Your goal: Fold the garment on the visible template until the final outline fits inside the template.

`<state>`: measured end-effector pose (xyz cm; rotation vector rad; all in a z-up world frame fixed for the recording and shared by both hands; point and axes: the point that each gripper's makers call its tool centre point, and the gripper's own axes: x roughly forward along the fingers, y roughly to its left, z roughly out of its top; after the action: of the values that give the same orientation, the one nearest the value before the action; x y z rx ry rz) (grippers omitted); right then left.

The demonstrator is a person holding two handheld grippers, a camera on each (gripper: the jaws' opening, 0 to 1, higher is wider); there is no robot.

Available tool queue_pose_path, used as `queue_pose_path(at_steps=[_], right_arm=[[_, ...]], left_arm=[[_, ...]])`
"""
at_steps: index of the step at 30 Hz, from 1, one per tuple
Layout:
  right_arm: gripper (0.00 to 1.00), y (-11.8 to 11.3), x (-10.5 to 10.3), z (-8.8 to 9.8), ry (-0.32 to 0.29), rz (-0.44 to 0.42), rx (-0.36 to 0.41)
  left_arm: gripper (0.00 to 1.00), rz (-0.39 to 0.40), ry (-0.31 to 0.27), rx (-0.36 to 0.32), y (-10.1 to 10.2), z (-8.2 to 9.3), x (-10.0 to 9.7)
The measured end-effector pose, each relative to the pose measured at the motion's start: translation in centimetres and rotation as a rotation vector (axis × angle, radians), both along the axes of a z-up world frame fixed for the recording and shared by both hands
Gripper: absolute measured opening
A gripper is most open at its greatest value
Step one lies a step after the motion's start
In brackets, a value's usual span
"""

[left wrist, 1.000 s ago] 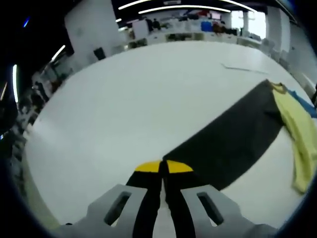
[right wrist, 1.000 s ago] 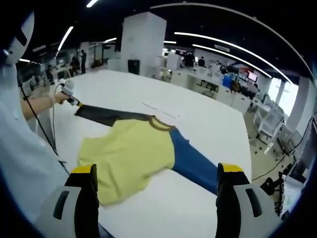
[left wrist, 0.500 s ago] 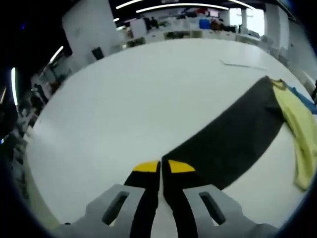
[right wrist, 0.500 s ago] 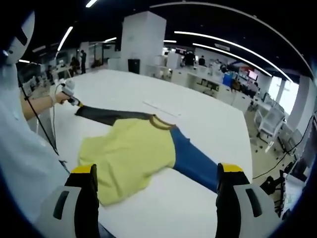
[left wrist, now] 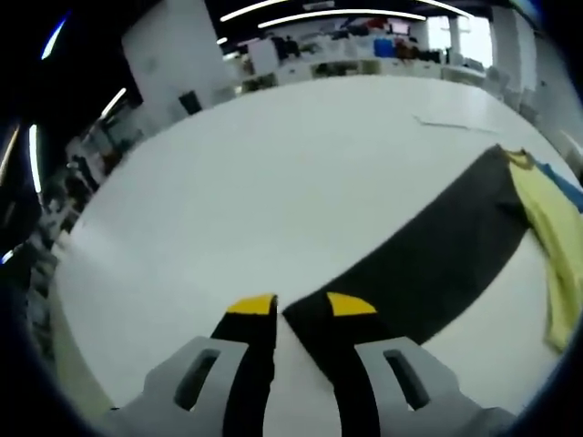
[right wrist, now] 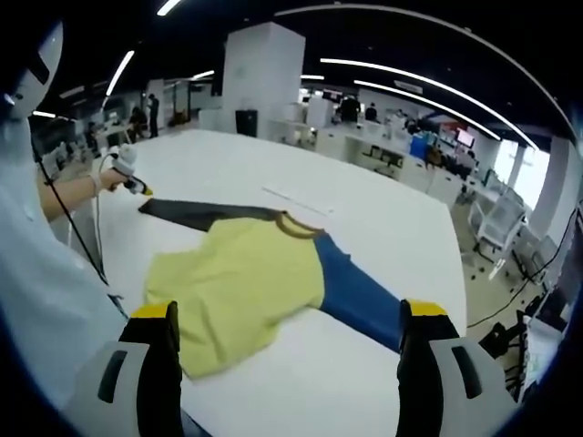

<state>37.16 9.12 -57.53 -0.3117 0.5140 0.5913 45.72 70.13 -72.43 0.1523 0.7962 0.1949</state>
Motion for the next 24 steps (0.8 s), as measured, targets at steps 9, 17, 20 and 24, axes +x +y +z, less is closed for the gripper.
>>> queue_pose_path(at_steps=[9,17,20,24], right_arm=[[1.0,0.1,-0.2,-0.4,0.006,0.0,0.013],[1.0,-0.2,-0.2,-0.6,0.009,-0.004,0.025],[1.0,-0.4,-0.3,-0.7,0.01,-0.007,0.028],[1.0,-0.3,-0.4,-0.9,0.014,-0.005,0.032]], left_arm=[[0.3,0.011,-0.025,0.027,0.5,1.1,-0.3],[0.41,-0.054,-0.027,0.021,-1.6,2.2,0.1],[0.46,-0.097,-0.022,0.016,-2.7,2.3,0.4],[0.5,-0.13,-0.017,-0.002,-4.0,2.5,0.6]])
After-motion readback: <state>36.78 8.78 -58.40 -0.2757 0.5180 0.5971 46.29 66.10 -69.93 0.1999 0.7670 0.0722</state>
